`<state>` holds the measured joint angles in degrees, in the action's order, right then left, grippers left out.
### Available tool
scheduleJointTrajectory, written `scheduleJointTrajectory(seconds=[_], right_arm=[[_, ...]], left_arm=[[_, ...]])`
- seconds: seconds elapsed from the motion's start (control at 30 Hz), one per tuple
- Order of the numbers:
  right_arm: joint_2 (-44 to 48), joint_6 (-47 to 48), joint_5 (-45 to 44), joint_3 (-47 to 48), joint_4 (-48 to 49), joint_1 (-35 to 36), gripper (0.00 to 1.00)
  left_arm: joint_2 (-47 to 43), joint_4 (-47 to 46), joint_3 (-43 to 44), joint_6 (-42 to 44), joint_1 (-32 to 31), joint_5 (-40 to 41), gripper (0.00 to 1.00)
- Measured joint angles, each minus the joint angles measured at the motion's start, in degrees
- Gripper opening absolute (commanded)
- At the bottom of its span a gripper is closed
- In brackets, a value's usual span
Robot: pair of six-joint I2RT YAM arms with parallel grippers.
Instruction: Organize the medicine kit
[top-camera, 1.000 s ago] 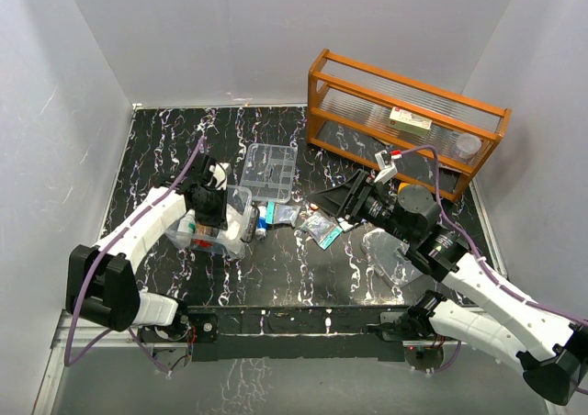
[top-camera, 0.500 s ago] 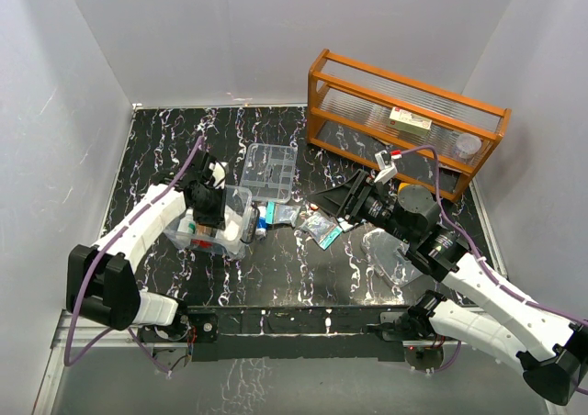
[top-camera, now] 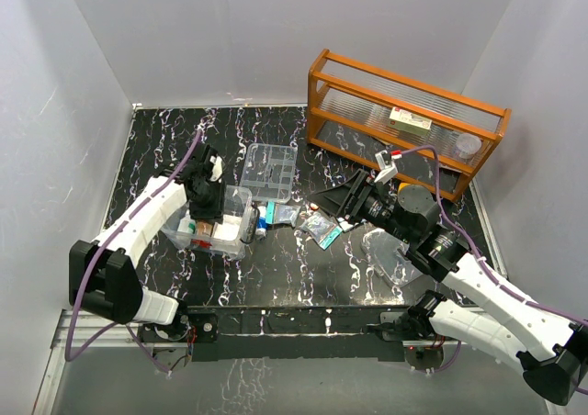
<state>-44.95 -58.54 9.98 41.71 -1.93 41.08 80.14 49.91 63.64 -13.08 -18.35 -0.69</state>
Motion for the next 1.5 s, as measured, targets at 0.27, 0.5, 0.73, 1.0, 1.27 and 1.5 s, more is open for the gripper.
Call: scheduleJointTrajectory(seconds=[0.27,0.5,0.73,1.0,1.27,1.5], right_arm=[[0.48,-0.09,-1.11,-0.37,-0.09,0.0,0.66],[1.55,-0.11,-2.19,-1.44,-0.22,0.0,0.66],[1.7,-0.15,-2.54,-2.21,-1.03,0.0,0.66],[1.84,-0.26,-2.58,-2.23,-1.03,0.0,0.66],[1.84,-0.33,-2.6,-2.23,-1.03,0.0,0.66],[1.84,-0.48,-2.64,-2.25,-1.03,0.0,0.66]], left_arm=[[-2.05,-9.75,-1.42,-4.33,-0.04,6.51,0.32],[-2.43,-18.38,-8.7,-6.69,-0.07,12.57,0.28],[0.24,-23.78,-11.91,-4.66,-0.04,16.94,0.37],[3.8,-26.49,-12.2,-1.27,-0.04,16.65,0.35],[5.95,-25.75,-12.07,-0.15,-0.15,16.85,0.16],[5.9,-25.03,-11.96,0.68,-0.15,18.01,0.17]])
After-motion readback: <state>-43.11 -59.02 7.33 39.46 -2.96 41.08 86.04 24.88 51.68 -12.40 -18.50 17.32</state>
